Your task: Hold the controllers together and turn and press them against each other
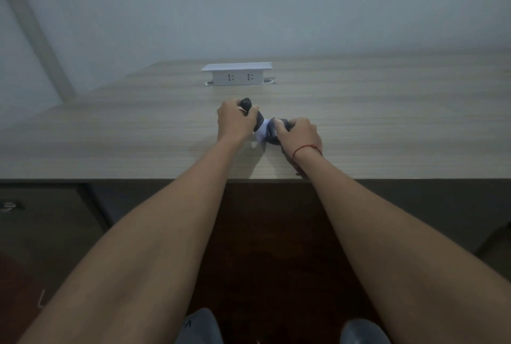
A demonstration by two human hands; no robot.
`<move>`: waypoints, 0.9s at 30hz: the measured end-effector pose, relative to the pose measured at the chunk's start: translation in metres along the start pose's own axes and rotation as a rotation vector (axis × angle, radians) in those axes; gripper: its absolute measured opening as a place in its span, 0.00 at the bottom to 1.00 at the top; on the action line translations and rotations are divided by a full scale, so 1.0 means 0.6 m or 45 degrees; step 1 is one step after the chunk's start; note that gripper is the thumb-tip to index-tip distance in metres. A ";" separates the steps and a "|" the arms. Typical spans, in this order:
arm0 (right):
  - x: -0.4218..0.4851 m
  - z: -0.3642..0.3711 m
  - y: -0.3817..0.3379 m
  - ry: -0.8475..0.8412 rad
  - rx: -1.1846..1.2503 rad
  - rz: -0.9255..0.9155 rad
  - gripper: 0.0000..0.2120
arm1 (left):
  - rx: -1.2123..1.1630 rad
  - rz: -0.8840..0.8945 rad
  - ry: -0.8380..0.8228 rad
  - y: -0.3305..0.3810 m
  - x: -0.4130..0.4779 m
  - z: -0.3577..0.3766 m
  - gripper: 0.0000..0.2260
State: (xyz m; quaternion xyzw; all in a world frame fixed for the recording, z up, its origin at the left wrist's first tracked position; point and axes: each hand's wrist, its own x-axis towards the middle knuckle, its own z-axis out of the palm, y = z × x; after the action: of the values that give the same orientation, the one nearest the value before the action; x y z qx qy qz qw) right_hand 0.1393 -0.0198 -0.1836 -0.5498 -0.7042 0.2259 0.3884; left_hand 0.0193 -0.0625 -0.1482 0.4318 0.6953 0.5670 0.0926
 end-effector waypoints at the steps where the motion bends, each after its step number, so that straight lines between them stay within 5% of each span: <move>1: -0.001 0.001 0.001 0.004 -0.004 -0.002 0.22 | -0.001 -0.001 0.001 0.001 0.000 0.001 0.12; 6: 0.002 -0.003 -0.001 0.021 -0.018 0.017 0.21 | -0.189 -0.016 -0.217 -0.002 0.002 -0.016 0.13; 12: -0.004 -0.004 -0.006 0.007 -0.026 0.021 0.21 | -0.016 0.150 0.120 -0.009 -0.015 0.002 0.13; 27: -0.005 -0.008 -0.002 0.022 -0.025 -0.003 0.21 | 0.201 0.144 0.151 -0.010 -0.001 0.001 0.11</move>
State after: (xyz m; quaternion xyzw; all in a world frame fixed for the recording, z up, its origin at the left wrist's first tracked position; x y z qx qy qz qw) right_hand 0.1424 -0.0235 -0.1808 -0.5545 -0.7037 0.2137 0.3894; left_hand 0.0173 -0.0622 -0.1539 0.4419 0.7166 0.5395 -0.0152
